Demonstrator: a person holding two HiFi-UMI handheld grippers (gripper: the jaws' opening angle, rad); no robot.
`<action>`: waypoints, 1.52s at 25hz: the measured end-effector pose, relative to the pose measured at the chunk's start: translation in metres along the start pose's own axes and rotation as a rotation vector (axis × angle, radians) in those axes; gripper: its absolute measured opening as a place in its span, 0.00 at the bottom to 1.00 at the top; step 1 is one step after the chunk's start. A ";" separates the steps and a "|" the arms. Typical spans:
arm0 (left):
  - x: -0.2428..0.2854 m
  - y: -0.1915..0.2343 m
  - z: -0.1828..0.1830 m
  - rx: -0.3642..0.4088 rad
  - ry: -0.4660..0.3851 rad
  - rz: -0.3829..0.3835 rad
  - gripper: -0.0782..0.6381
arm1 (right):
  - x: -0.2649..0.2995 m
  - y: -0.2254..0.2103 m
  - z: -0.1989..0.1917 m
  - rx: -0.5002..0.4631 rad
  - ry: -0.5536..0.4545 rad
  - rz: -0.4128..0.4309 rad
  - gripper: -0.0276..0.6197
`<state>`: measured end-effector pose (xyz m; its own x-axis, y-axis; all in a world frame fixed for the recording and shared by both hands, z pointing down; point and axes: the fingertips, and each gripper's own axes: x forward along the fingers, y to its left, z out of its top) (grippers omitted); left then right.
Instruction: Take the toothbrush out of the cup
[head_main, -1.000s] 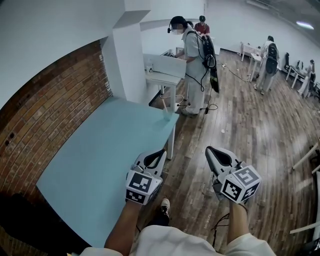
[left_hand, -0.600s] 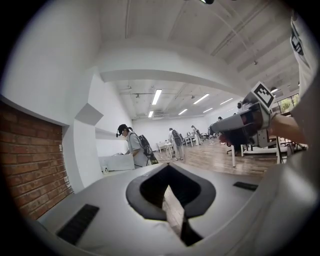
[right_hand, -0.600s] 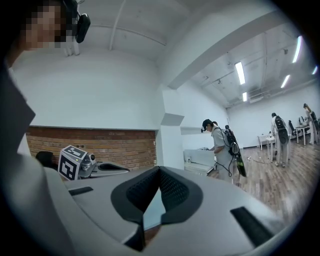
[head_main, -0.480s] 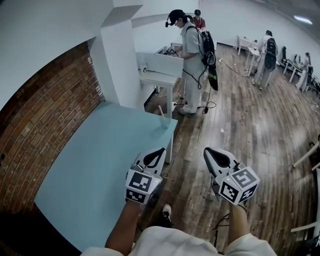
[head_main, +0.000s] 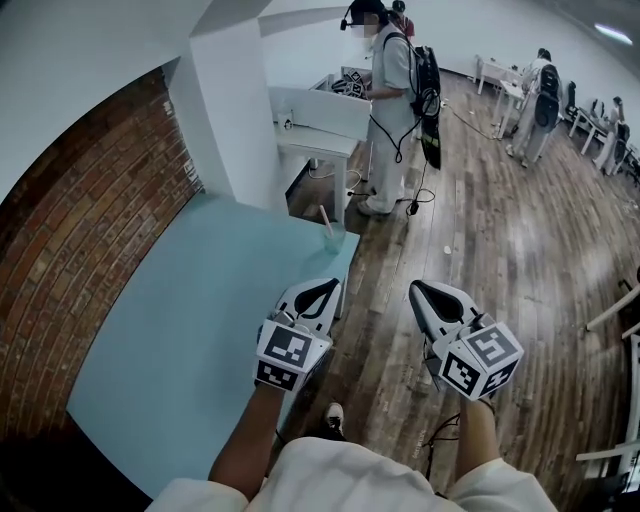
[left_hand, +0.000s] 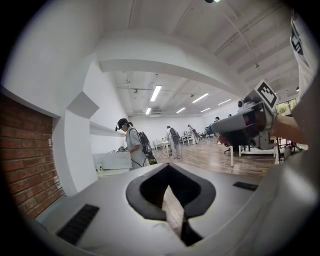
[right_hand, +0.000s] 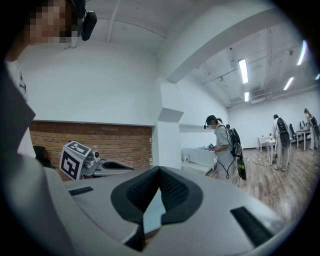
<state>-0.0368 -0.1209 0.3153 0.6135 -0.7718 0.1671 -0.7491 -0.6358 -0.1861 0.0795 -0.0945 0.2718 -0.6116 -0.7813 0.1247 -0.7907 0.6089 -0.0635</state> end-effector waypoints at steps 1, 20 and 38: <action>0.004 0.004 -0.001 0.002 0.000 -0.004 0.13 | 0.006 -0.001 -0.001 -0.012 0.002 -0.001 0.04; 0.062 0.080 -0.032 -0.059 0.035 -0.008 0.13 | 0.104 -0.030 -0.028 0.010 0.083 -0.049 0.04; 0.110 0.123 -0.085 -0.172 0.116 0.000 0.15 | 0.159 -0.062 -0.064 0.080 0.173 -0.054 0.04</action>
<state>-0.0821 -0.2832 0.3931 0.5884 -0.7587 0.2795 -0.7865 -0.6173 -0.0200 0.0334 -0.2476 0.3591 -0.5600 -0.7733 0.2975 -0.8261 0.5483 -0.1299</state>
